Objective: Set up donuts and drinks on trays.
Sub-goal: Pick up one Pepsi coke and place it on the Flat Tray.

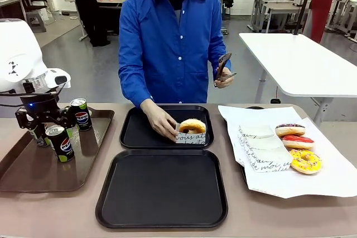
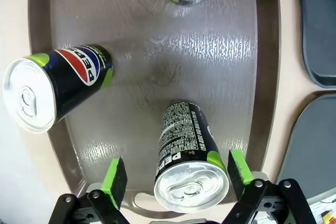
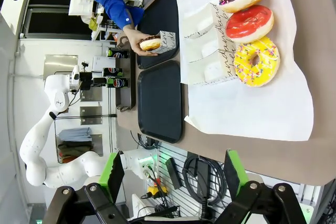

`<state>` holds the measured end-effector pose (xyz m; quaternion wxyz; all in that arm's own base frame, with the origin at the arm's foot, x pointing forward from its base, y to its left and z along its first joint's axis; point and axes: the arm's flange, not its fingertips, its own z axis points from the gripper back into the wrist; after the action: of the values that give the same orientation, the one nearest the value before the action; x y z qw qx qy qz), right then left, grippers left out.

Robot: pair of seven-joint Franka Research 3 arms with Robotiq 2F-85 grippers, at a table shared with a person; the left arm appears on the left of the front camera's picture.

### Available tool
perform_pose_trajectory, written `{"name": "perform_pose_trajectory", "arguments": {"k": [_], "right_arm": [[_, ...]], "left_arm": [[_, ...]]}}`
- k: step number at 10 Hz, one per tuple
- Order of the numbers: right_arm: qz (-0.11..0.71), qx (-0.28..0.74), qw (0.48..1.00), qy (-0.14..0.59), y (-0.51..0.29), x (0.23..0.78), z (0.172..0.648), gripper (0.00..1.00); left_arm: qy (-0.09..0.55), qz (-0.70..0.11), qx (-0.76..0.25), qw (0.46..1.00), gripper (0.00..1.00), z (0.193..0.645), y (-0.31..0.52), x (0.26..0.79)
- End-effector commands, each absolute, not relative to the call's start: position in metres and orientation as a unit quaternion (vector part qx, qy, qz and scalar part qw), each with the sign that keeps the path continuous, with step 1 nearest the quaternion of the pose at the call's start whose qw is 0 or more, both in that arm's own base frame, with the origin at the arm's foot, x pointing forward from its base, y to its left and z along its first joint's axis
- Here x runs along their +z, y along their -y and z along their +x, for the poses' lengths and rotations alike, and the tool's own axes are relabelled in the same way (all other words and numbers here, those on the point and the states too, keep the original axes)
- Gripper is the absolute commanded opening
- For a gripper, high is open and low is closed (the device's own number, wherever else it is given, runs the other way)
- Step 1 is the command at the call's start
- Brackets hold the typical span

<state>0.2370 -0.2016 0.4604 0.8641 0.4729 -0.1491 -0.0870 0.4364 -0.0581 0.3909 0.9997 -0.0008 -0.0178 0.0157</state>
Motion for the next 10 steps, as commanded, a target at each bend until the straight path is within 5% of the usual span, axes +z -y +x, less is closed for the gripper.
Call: {"name": "perform_pose_trajectory", "arguments": {"k": [1,10], "right_arm": [[0.473,-0.087,0.864,0.148,0.2001,0.4576,0.2344,1.0],[0.473,-0.087,0.864,0.148,0.2001,0.4576,0.2344,1.0]], "left_arm": [[0.005,-0.014,0.035,0.999,1.0,0.4388,0.0606,0.3885],[-0.005,-0.033,0.028,0.999,0.21,0.4416,0.0644,0.392]]}}
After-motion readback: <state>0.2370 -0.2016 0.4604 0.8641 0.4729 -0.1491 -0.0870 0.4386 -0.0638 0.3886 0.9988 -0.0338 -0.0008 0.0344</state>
